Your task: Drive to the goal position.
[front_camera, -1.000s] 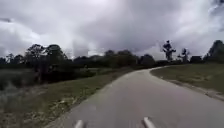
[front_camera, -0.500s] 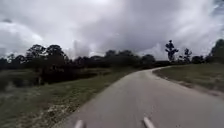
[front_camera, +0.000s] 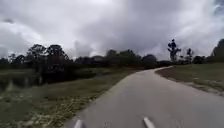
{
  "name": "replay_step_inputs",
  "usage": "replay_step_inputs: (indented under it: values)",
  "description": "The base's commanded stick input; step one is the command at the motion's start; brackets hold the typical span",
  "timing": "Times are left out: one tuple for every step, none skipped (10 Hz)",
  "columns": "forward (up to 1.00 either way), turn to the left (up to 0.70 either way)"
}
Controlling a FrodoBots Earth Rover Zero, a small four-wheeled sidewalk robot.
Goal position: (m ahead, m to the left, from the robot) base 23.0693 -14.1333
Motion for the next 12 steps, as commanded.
replay_step_inputs:
  values:
    - [0.85, 0.00]
    - [0.85, 0.00]
    - [0.85, 0.00]
    - [0.85, 0.00]
    - [0.85, 0.00]
    - [0.85, 0.00]
    - [0.85, 0.00]
    - [0.85, 0.00]
    - [0.85, 0.00]
    - [0.85, 0.00]
    - [0.85, 0.00]
    - [0.85, 0.00]
